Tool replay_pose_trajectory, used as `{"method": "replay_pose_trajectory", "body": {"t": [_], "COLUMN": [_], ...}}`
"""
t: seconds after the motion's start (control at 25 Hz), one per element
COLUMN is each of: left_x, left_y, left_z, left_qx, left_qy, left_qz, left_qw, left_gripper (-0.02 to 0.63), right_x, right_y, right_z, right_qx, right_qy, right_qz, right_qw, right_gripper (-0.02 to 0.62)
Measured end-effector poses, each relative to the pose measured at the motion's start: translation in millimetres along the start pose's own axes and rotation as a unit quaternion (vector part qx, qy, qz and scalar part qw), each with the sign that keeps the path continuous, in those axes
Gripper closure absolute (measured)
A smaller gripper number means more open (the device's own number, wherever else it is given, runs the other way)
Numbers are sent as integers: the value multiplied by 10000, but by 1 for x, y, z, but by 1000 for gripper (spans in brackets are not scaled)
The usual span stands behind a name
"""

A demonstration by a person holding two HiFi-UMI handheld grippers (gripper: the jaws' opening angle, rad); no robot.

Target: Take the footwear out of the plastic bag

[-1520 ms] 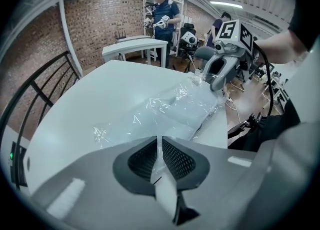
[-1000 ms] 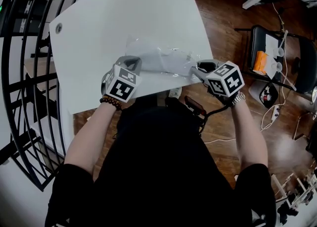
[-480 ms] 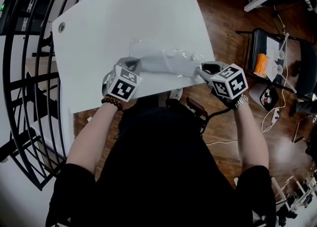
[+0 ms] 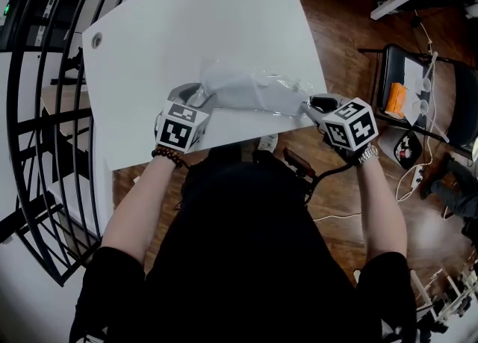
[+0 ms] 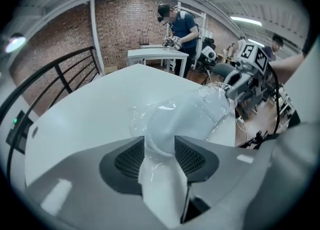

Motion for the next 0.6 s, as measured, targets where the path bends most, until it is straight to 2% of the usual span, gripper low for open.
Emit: {"method": "replay_pose_trajectory", "body": {"t": [0.16, 0.28, 0.36, 0.44, 0.52, 0.6], "left_x": [3, 4, 1, -3, -7, -9], "left_y": [8, 18, 24, 28, 32, 36], "left_z": [-9, -19, -24, -26, -27, -28], "left_qx": [704, 1252, 1481, 1621, 1781, 1897], "left_qy": [206, 492, 778, 1123, 1416, 1574], "left_qz": [168, 267, 282, 280, 315, 358], "left_qw": [9972, 9905, 9855, 9800, 9733, 9685], "left_gripper": [348, 302, 301, 313, 353, 426], "right_x": [-1, -3, -3, -3, -4, -4], "right_y": [1, 1, 1, 1, 1, 0], "right_z": [1, 1, 1, 2, 3, 3], "right_qx": [39, 109, 149, 155, 142, 136], "right_qy": [50, 109, 138, 156, 164, 168], "right_qz": [-41, -79, -106, -126, -138, -140], "right_qw": [10000, 9999, 9997, 9997, 9997, 9997], "right_gripper": [534, 534, 534, 534, 534, 534]}}
Point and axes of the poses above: the fingertips, and each gripper's own axes: x backward along the fingers, z to its right, y out of its underside, the point moved 10 cm from there along x, backward along the fingers, and after that the axes turned 6 degrees about -x, right-handed, at the moved point
